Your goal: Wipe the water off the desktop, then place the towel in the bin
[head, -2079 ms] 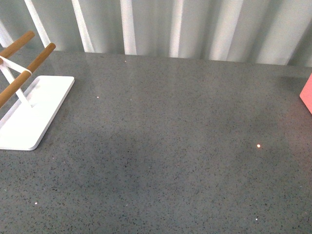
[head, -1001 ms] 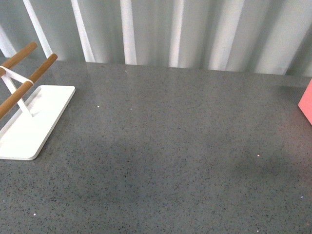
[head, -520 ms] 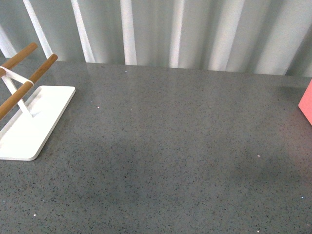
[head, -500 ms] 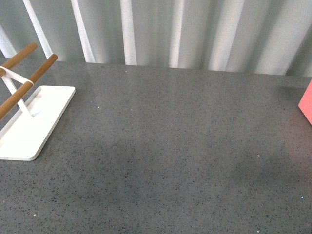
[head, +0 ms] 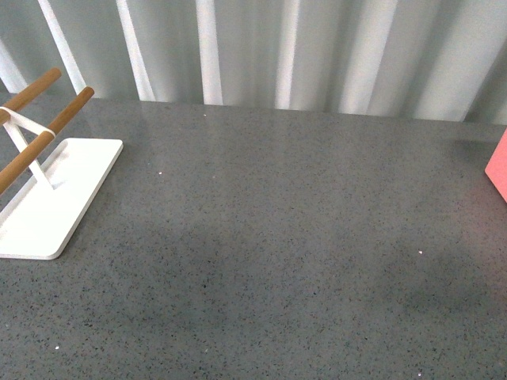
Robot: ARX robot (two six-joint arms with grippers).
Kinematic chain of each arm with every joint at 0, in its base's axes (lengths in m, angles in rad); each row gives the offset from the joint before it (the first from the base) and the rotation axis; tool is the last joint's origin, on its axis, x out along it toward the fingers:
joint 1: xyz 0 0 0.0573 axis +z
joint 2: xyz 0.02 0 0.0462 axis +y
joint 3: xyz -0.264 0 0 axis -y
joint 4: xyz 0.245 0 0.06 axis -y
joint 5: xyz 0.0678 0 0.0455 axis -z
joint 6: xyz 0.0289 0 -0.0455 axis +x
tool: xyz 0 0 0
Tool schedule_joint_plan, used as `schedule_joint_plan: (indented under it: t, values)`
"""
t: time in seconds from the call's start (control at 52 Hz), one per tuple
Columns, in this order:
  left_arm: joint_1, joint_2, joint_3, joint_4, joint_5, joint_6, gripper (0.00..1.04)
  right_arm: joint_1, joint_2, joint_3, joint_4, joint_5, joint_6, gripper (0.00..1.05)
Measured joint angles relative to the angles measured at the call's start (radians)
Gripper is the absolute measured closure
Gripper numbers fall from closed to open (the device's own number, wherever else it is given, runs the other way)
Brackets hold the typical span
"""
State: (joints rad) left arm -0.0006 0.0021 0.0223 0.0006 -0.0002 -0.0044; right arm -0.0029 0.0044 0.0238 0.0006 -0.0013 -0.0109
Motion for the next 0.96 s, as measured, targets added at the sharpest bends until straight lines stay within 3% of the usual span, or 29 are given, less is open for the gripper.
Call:
schedule_joint_plan:
  t: [0.154, 0.346, 0.962]
  values:
    - [0.000, 0.000, 0.000, 0.000, 0.000, 0.000, 0.07, 0.000, 0.000, 0.000, 0.000, 0.000, 0.000, 0.36]
    - [0.000, 0.000, 0.000, 0.000, 0.000, 0.000, 0.07, 0.000, 0.000, 0.000, 0.000, 0.000, 0.001, 0.06]
    - [0.000, 0.000, 0.000, 0.000, 0.000, 0.000, 0.07, 0.000, 0.000, 0.000, 0.000, 0.000, 0.001, 0.07]
